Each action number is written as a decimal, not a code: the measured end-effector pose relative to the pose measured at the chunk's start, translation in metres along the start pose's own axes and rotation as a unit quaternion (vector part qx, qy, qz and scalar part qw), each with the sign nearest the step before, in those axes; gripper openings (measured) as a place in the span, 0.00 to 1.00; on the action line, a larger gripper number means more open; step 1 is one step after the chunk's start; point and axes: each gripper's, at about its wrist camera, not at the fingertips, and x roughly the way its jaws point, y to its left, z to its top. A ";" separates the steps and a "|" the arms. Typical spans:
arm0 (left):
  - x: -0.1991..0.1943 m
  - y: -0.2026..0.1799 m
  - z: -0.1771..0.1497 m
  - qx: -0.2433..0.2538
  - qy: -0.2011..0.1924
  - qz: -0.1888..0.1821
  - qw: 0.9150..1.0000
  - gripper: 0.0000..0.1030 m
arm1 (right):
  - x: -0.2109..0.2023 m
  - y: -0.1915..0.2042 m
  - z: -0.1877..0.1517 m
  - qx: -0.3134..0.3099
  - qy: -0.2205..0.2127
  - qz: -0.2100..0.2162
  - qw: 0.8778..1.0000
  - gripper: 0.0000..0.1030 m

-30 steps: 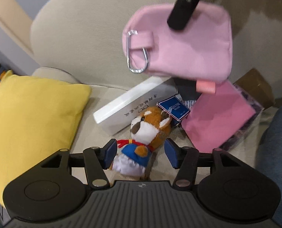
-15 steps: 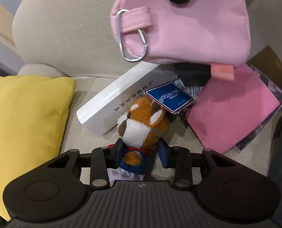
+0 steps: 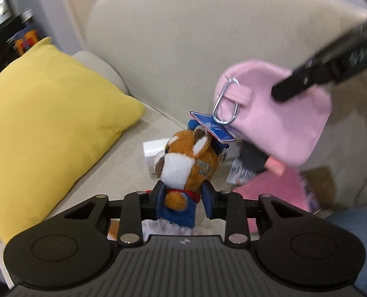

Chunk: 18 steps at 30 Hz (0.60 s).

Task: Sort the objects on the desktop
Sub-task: 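Lift the pink pouch with the right tool while the left grasps the fox plush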

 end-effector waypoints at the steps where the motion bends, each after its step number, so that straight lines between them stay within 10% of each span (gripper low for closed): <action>1: -0.010 0.004 0.003 -0.015 -0.007 -0.005 1.000 0.33 | -0.004 0.003 0.001 -0.001 -0.006 0.002 1.000 0.31; 9: -0.103 0.036 -0.022 -0.128 -0.068 -0.013 0.989 0.32 | -0.037 0.047 0.006 -0.015 -0.047 0.041 0.998 0.31; 18: -0.166 0.083 -0.091 -0.268 -0.101 0.006 0.958 0.32 | -0.038 0.143 0.000 -0.041 -0.063 0.103 0.992 0.31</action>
